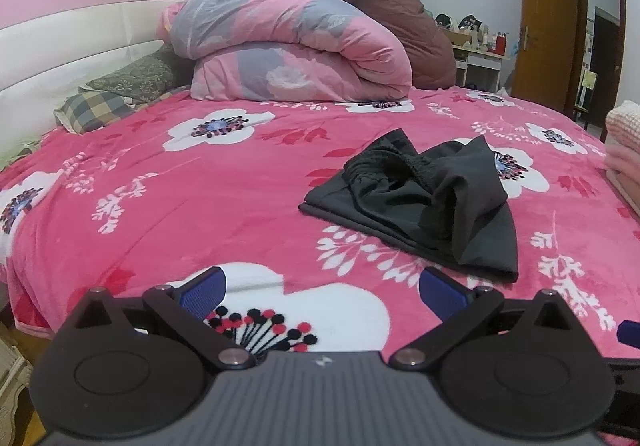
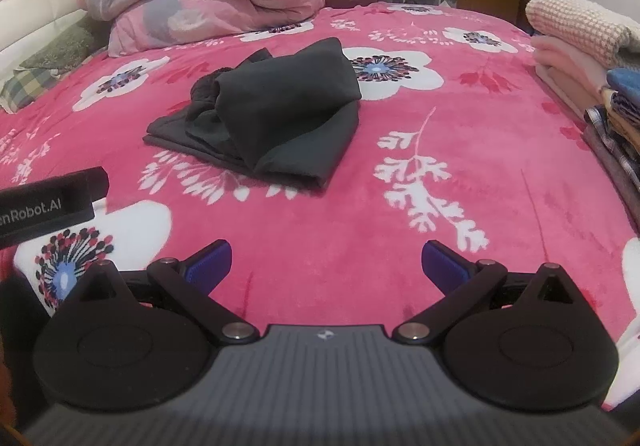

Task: Fold clothes

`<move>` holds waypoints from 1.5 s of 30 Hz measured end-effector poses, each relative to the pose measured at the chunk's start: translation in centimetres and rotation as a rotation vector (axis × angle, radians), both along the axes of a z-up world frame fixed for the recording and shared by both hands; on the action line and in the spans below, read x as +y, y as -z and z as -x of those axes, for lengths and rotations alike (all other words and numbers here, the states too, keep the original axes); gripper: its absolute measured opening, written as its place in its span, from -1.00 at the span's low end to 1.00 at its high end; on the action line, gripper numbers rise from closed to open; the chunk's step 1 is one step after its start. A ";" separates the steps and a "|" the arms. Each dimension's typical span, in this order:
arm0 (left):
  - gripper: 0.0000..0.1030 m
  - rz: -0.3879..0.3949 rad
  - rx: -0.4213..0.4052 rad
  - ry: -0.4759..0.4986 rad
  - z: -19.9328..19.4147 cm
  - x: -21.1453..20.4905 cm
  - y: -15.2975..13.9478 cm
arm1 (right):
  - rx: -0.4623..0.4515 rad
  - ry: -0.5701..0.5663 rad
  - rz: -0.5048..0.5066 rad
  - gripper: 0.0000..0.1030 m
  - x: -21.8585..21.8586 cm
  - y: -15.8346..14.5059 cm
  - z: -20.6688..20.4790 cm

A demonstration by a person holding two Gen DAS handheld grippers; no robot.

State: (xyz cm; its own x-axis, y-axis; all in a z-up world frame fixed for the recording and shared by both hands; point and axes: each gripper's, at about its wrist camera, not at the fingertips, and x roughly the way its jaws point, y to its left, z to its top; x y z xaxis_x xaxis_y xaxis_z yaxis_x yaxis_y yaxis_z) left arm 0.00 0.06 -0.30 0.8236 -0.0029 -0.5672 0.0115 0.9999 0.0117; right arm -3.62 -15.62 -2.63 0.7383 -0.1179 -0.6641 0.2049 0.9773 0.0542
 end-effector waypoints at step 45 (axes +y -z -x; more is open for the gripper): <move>1.00 -0.025 0.009 0.006 -0.1 -0.1 1.2 | 0.001 0.037 0.037 0.97 -0.1 0.1 0.1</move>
State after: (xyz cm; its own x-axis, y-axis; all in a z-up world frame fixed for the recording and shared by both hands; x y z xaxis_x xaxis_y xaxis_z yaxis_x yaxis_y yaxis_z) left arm 0.07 -0.01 -1.47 0.8187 0.0069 -0.5742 0.0173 0.9992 0.0366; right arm -3.69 -15.73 -2.72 0.7327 -0.1692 -0.6592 0.2405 0.9705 0.0182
